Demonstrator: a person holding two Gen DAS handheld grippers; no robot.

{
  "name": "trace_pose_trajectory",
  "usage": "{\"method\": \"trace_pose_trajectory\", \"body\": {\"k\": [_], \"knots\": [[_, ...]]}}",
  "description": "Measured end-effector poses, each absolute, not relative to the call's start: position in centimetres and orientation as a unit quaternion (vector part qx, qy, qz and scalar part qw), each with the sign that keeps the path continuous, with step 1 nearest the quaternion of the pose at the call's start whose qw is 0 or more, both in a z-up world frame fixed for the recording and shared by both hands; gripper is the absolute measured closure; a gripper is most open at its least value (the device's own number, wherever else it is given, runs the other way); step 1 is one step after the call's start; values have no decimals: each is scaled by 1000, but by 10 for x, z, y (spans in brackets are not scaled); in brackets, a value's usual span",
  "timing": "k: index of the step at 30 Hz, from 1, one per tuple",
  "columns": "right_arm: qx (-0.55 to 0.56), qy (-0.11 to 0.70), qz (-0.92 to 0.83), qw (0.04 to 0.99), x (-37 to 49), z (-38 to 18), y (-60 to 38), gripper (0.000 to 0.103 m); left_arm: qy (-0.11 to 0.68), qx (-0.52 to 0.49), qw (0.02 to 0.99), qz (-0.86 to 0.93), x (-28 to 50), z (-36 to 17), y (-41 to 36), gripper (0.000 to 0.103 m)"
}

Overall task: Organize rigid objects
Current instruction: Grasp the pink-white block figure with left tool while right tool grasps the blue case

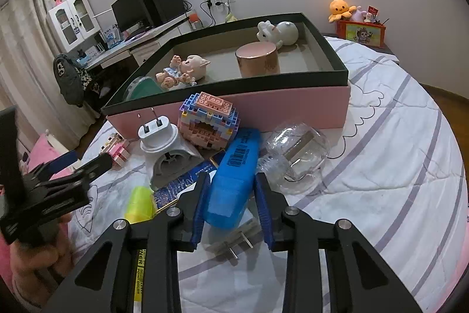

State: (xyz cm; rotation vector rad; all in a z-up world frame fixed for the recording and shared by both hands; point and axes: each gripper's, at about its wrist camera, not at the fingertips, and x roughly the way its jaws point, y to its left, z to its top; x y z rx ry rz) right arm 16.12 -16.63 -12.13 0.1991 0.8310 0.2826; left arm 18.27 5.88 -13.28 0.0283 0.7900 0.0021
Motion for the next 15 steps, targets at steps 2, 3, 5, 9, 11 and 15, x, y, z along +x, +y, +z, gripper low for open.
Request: {"method": "trace_pose_trajectory", "body": {"k": [2,3,5,9,11,15], "knots": [[96,402,136,900,161,-121,-166,71,397,14,918,-5,193,-135,59,0],[97,402,137,900,161,-121,-167,71,398,18,917,-6,196,-135,58,0],[97,401,136,901,161,-121,-167,72,414,13,910,-22,205,-140,57,22],[97,401,136,901,159,-121,-169,74,414,-4,909,-51,202,-141,56,44],[101,398,137,901,158,-119,-171,75,408,-11,911,-53,194,-139,57,44],[103,394,137,903,154,-116,-172,75,388,-20,920,-61,174,-130,55,44]]}}
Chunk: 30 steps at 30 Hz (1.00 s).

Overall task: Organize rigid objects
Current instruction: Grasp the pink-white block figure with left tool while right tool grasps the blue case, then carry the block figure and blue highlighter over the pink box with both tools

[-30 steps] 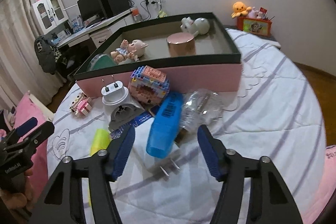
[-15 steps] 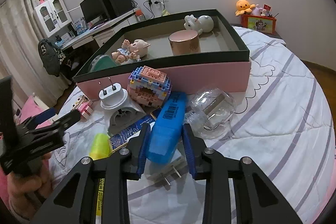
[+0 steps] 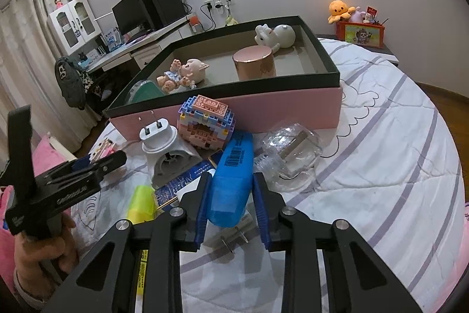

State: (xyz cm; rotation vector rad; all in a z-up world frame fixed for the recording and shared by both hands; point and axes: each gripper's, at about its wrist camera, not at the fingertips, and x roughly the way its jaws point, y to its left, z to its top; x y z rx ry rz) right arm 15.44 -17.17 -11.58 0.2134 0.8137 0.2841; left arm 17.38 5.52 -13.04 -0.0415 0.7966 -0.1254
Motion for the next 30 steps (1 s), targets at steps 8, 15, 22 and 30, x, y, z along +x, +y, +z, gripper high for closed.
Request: {"method": "trace_pose_trajectory", "body": {"k": [8,15,22,30], "knots": [[104,379,137,909,146,-104,-178,75,372,-19,924,-80,153,-118,45,44],[106,372,136,912,140,-99,-183,75,354,-20,931,-84,146,-101,45,44],[103,356,136,919,133,-85,-187,76,338,-19,937,-85,142,-88,45,44],[104,349,136,921,130,-79,-188,76,327,-16,940,-94,141,-78,37,44]]}}
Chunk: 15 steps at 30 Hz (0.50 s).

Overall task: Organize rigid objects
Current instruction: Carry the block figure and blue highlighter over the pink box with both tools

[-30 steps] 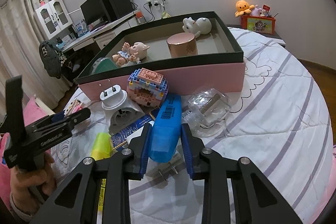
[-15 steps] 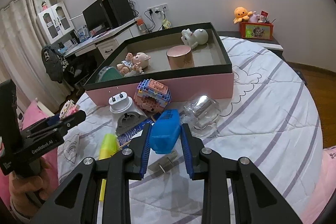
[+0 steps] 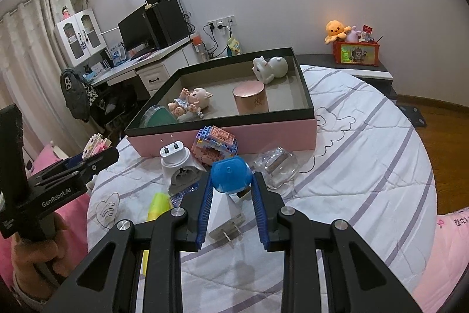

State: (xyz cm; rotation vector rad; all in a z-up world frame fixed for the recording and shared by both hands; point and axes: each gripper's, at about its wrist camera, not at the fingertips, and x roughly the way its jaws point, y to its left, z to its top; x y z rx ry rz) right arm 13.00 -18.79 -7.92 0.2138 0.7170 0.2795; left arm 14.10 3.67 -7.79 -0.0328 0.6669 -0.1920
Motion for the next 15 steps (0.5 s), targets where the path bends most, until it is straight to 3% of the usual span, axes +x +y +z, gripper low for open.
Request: {"method": "trace_pose_trajectory", "body": {"k": [15], "knots": [[79,315,143,935,137,-44,-185,77,290,-11,950,-112,153,-45,22,44]]}}
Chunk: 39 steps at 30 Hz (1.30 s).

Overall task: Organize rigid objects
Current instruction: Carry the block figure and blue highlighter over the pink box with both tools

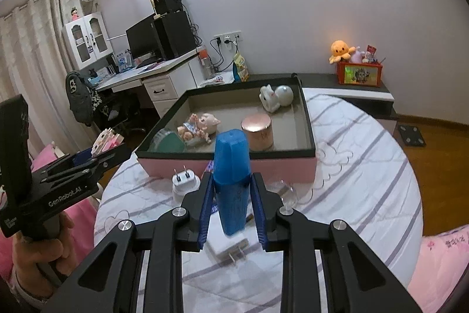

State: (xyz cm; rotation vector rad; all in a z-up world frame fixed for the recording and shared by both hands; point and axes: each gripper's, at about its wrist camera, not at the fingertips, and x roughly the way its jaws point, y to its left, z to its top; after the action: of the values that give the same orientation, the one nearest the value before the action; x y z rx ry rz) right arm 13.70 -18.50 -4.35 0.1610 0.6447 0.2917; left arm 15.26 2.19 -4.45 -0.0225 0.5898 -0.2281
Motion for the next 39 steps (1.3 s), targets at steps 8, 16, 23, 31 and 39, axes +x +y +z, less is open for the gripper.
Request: {"method": "trace_pose_trajectory", "body": {"k": [8,16,23,31,39], "knots": [[61,289,143,945,164,-11,-185,77,271,-14,955,-119,182,-21,13,44],[43,290,142,945,217,3,-181,77,272,-12,956,-113,234,-11,3,44],[50,329,140,932,205,-39,-192,75,280,1,952,-123,237,-23,-3,44],[66,394,118,909,153,-101,-203,38,285,-13,950,-124,216,-34,3,44],[52,431,116,893,127,-129,-198,39,288,-20,950,-122,182,-42,13,44]]}}
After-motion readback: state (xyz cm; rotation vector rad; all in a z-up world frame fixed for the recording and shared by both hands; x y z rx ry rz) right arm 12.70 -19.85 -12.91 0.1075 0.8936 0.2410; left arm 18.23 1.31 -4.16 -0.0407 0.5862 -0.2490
